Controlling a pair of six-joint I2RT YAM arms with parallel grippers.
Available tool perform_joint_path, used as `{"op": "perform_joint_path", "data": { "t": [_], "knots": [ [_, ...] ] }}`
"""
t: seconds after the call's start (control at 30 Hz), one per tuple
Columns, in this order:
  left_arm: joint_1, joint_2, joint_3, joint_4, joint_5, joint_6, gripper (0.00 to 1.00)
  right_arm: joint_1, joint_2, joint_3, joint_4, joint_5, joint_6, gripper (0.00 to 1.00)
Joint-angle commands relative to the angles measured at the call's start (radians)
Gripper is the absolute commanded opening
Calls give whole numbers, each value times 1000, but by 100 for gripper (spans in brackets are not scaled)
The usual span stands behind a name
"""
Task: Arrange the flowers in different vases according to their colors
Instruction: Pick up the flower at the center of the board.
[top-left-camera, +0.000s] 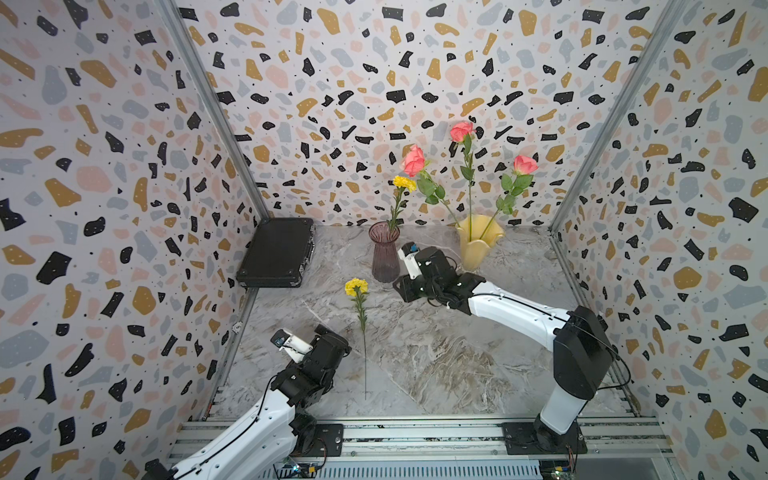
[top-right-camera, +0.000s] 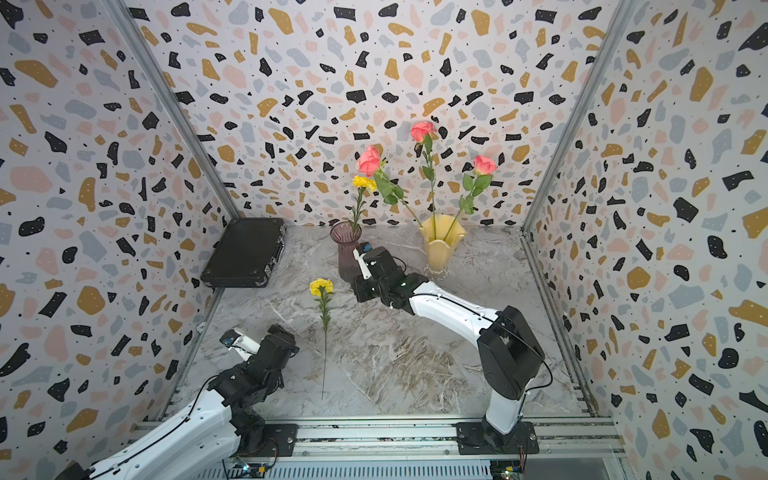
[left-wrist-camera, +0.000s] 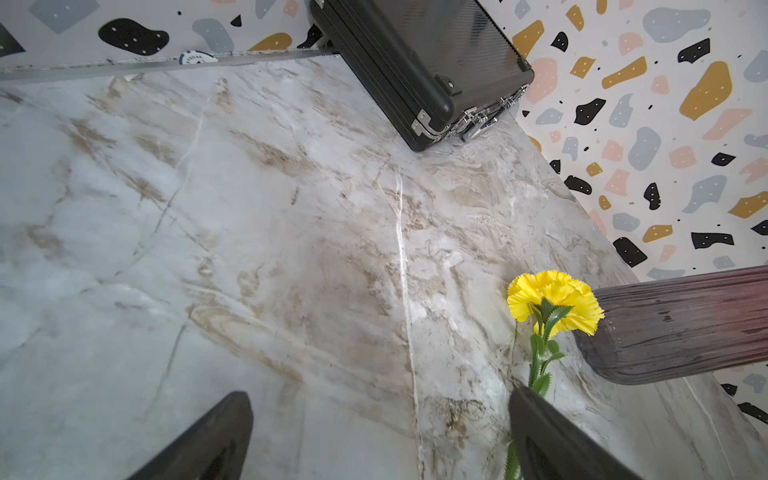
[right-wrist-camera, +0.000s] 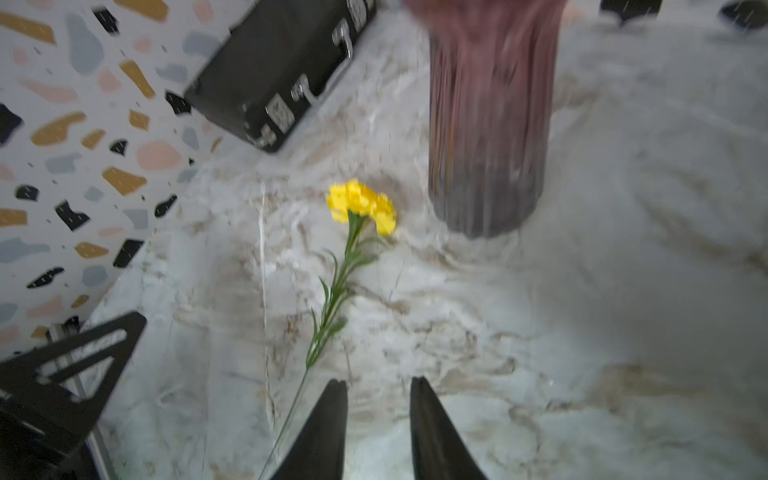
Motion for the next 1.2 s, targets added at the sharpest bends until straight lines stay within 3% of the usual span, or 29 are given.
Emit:
{"op": "perform_joint_path", "data": {
  "t": [0.0,0.4,0.67,0.93,1.07,1.17],
  "knots": [
    [-2,-16,27,-31,-39,-19,99,69,13,-37,21,3,88,34],
    [-3,-25,19,-37,-52,-35,99,206,267,86,40,0,169,52],
    [-3,-21,36,-93,-83,-58,99,211,332,153,0,23,149,44],
    [-4,-29,52,-215,-155,-168,99,211,376,200,-33,-5,136,41],
    [-3,-33,63,-322,-200,-283,99,211,407,225,-56,-23,126,41],
    [-2,-44,67,-286,-208,-166,99,211,436,243,-66,-36,125,40]
  ]
}}
